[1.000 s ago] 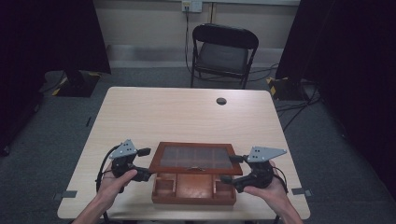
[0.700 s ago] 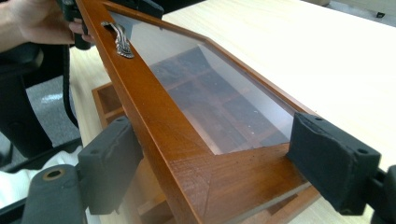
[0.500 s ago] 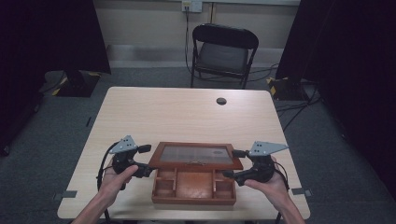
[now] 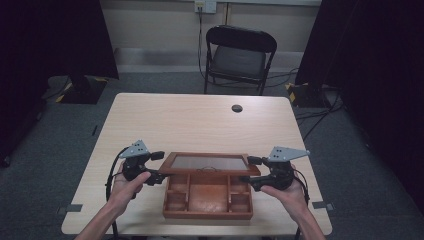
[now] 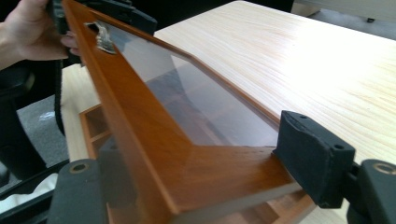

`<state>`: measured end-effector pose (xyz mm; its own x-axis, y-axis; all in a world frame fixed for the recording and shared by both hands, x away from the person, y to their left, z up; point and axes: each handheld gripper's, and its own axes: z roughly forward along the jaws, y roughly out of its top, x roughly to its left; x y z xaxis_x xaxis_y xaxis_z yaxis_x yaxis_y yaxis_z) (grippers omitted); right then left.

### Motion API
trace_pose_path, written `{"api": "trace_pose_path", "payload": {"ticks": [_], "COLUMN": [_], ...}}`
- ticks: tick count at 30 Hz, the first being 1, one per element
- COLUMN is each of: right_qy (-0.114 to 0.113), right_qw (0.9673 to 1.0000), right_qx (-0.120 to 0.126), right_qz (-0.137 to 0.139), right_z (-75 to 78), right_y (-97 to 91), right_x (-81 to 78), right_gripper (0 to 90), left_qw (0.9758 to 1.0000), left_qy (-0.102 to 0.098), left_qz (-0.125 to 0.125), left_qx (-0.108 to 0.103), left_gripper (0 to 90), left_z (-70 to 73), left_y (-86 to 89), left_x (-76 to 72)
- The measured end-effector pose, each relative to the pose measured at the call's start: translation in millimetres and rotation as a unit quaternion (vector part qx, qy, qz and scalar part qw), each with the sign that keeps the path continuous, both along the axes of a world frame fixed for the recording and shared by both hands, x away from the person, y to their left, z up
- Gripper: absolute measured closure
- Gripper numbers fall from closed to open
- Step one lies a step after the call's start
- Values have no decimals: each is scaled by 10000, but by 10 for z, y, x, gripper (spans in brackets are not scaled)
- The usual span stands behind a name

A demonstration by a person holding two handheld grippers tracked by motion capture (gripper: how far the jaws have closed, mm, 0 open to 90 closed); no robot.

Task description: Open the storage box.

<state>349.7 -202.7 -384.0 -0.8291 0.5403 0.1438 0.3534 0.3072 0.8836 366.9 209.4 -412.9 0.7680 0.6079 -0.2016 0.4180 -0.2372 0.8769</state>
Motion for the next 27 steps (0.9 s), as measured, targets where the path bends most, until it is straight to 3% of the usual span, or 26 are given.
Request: {"api": "trace_pose_path", "payload": {"ticks": [5, 13, 22, 27], "right_qy": [6, 70, 124, 106], "right_qw": [9999, 9997, 9993, 9993], "right_qx": [119, 222, 334, 355], "right_qz": [-23, -33, -53, -40], "right_z": [6, 21, 17, 18], "right_y": [-25, -20, -16, -17], "right_x": [60, 126, 228, 255], "right_gripper": [308, 339, 384, 394], "left_qw": [10000, 9999, 10000, 9998], "left_qy": [23, -73, -78, -184], "left_qz": [10, -19, 2, -9], "left_qx": [-78, 69, 20, 69], "left_gripper": [250, 256, 269, 297], "left_z": [-5, 71, 40, 60], "left_y": [0, -22, -71, -88], "left_x": [22, 79, 152, 197]}}
